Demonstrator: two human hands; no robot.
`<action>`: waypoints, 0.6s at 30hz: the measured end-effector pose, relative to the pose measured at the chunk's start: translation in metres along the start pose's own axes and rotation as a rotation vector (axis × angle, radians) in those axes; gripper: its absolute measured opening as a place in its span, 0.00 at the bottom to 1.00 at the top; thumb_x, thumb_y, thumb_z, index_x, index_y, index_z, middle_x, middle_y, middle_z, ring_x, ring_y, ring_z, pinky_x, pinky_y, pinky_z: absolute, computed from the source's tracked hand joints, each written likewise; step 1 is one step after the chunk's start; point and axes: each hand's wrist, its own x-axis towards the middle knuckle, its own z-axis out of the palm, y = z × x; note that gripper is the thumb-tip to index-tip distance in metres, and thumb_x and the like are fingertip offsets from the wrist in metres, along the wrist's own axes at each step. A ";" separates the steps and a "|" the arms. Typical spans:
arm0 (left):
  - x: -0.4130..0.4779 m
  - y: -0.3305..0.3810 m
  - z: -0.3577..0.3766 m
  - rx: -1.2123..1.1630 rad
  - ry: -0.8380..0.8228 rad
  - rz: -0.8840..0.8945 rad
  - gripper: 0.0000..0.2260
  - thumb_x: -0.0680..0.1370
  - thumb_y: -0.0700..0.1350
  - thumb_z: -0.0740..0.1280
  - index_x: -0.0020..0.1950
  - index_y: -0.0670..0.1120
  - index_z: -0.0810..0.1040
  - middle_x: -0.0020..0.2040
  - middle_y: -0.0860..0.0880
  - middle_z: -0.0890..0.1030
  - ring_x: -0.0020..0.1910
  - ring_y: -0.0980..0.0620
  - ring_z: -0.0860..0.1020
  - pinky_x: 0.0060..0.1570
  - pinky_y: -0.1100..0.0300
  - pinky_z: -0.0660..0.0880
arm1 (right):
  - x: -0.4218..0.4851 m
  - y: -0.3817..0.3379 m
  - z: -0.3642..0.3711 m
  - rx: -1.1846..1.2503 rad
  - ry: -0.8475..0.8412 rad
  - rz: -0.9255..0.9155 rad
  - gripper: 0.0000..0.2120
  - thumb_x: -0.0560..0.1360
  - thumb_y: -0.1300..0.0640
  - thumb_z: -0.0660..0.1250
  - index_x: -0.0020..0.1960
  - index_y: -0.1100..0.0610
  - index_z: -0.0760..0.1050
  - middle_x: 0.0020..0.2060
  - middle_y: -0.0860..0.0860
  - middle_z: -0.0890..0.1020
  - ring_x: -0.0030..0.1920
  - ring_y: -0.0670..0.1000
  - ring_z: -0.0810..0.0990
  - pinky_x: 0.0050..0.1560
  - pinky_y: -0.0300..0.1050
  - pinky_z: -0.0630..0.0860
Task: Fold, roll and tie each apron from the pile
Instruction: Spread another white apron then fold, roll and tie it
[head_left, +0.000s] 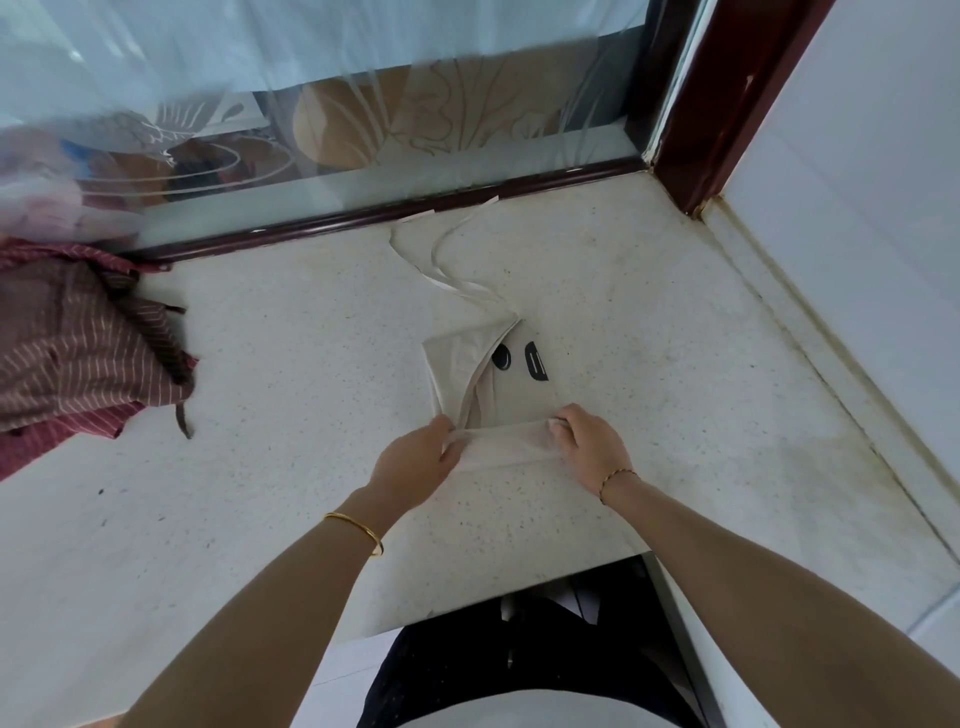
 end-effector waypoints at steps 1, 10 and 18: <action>-0.001 -0.001 0.002 -0.065 -0.040 -0.069 0.10 0.82 0.49 0.57 0.50 0.43 0.70 0.40 0.45 0.79 0.38 0.46 0.77 0.38 0.56 0.73 | -0.002 0.000 0.000 -0.004 -0.001 0.016 0.12 0.81 0.53 0.56 0.48 0.61 0.72 0.36 0.53 0.76 0.37 0.52 0.74 0.36 0.46 0.70; 0.005 0.006 0.002 -0.217 -0.072 -0.288 0.08 0.80 0.47 0.54 0.47 0.44 0.67 0.37 0.46 0.75 0.33 0.48 0.73 0.33 0.58 0.68 | -0.007 -0.005 0.006 0.091 0.103 0.111 0.08 0.79 0.57 0.62 0.52 0.59 0.64 0.29 0.45 0.67 0.28 0.43 0.64 0.28 0.35 0.59; 0.011 0.008 0.004 -0.158 -0.039 -0.309 0.13 0.82 0.49 0.53 0.42 0.45 0.68 0.36 0.45 0.78 0.35 0.45 0.81 0.41 0.51 0.80 | -0.006 -0.007 0.009 0.066 0.186 0.004 0.10 0.77 0.59 0.65 0.46 0.58 0.63 0.37 0.49 0.68 0.34 0.48 0.66 0.32 0.41 0.66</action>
